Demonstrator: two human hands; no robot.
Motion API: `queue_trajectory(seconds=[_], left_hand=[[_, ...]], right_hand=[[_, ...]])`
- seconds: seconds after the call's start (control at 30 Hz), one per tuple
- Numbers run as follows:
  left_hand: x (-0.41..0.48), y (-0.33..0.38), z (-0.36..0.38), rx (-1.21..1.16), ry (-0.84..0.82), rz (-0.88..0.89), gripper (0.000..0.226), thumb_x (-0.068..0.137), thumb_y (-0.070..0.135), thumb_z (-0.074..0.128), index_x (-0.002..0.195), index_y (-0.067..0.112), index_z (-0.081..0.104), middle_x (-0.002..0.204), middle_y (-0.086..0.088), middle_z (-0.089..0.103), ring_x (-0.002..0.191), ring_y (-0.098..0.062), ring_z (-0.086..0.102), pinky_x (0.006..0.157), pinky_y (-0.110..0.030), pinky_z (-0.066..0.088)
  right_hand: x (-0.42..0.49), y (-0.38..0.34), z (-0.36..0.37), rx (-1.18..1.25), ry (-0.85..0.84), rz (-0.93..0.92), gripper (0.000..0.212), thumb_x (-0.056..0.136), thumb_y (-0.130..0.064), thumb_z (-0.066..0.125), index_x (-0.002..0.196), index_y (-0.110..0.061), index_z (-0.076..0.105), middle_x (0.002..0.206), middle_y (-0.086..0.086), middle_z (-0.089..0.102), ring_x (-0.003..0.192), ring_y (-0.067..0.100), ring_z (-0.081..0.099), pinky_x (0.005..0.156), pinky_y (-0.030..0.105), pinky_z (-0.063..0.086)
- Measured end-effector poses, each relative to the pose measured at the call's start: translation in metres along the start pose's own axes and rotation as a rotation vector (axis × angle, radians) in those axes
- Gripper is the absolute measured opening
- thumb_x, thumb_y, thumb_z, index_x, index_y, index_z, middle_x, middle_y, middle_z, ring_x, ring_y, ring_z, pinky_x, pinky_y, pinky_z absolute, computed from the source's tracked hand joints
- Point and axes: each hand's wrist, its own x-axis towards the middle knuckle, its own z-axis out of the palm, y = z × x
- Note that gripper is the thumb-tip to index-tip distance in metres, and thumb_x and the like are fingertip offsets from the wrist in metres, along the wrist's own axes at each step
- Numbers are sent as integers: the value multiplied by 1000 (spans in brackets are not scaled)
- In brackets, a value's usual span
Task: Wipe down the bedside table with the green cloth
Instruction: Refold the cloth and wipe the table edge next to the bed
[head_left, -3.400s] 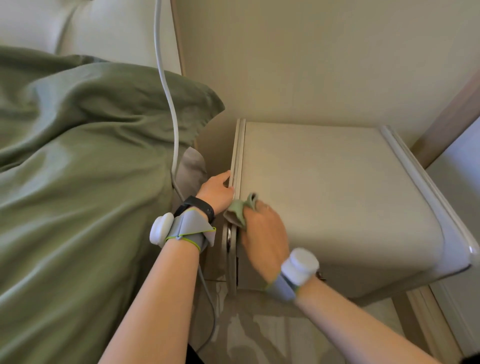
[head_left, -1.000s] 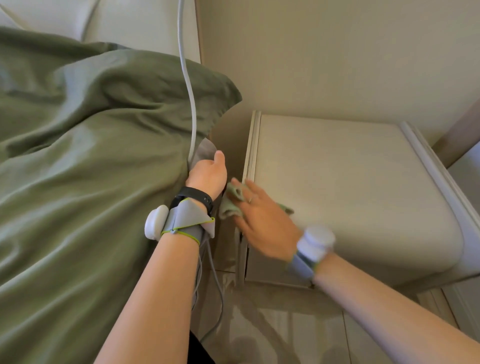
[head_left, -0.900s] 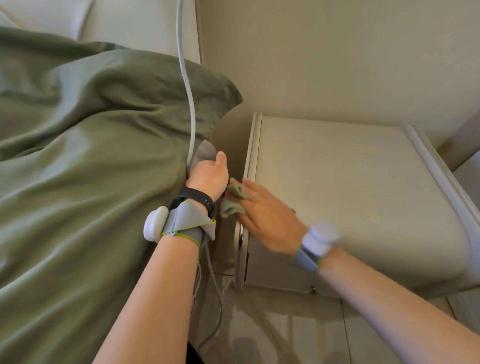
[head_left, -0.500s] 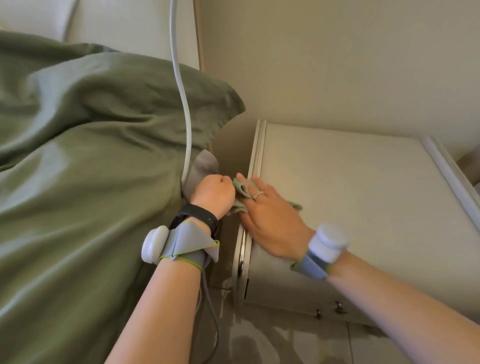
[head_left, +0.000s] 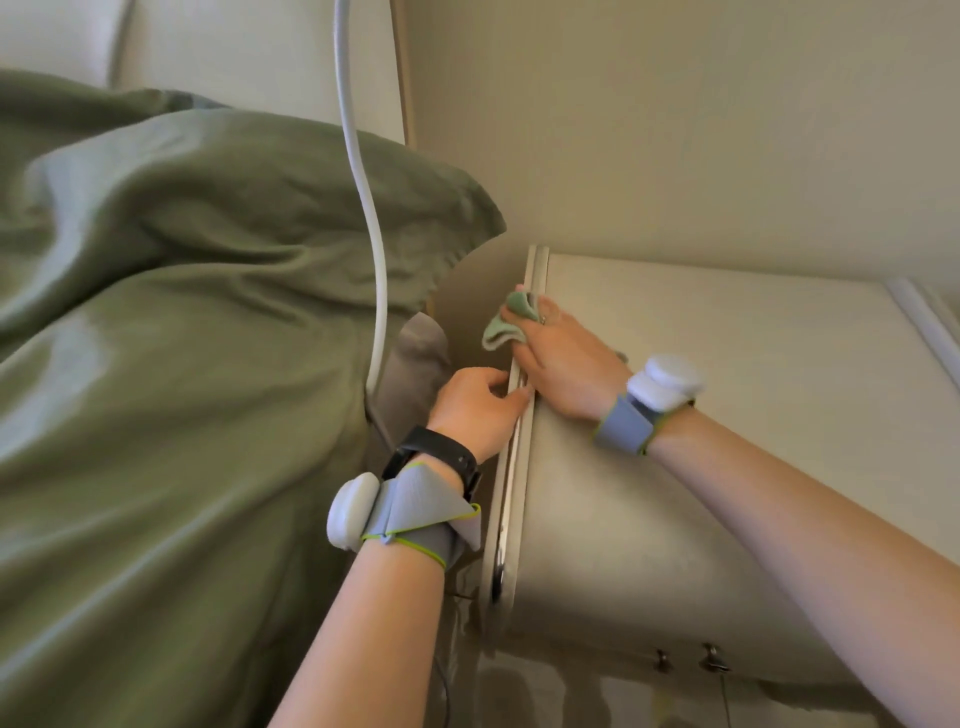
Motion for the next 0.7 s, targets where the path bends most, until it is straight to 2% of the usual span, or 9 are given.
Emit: queue_trajectory(seconds=[0.07,0.13,0.23,0.33,0.43,0.6,0.67,0.7], left_hand=[[2,-1,3,-12,7,-11,25,90,32,55,100,16,71,84,-4,71,85,-27,65,83,-38,54],[4,-1,5,-10,19,-27,22,91,32,55,97,18,70,78,0,67,79,-23,62,80,-34,53],[4,0,6,-13,30,-41,20,92,31,56,100,19,69,87,-2,70,87,-24,65,85,-36,55],[5,-1,5,-27,30,-43,23,91,31,56,105,17,69,90,-1,70,92,-25,66,88,-37,54],[7,-2,6,-21,28,-41,20,92,30,56,99,17,69,90,-3,71,90,-25,66,87,-39,55],[6,-1,9,3,62,-57,9,91,32,56,84,26,59,97,-6,71,92,-27,66,87,-43,55],[6,-1,8,-16,50,-66,7,91,31,56,89,28,62,101,-4,70,95,-25,65,90,-42,54],[6,-1,8,-30,46,-67,13,91,31,57,98,25,66,101,-3,70,97,-24,65,90,-41,54]], right_hand=[[32,17,-3,-20,28,36,40,96,-22,32,130,-14,50,141,16,43,130,34,39,107,36,32],[68,32,-7,0,29,148,37,96,-21,32,124,-11,53,136,19,46,122,38,47,99,39,39],[96,41,-9,25,34,245,33,98,-18,34,122,-9,55,130,22,52,116,40,51,92,39,41],[85,38,-6,11,104,225,32,97,-18,36,120,-8,56,124,23,54,112,40,53,87,39,42],[72,37,-4,-9,116,143,31,97,-16,36,120,-5,55,126,24,50,110,41,51,86,38,40],[110,42,-17,37,35,337,34,98,-15,34,110,5,58,123,28,55,113,39,53,88,37,40],[111,40,-16,27,10,363,35,98,-16,33,111,5,58,124,28,54,113,39,52,90,38,40],[103,37,-14,-1,16,332,35,98,-17,33,114,3,57,126,27,52,115,40,51,92,39,39]])
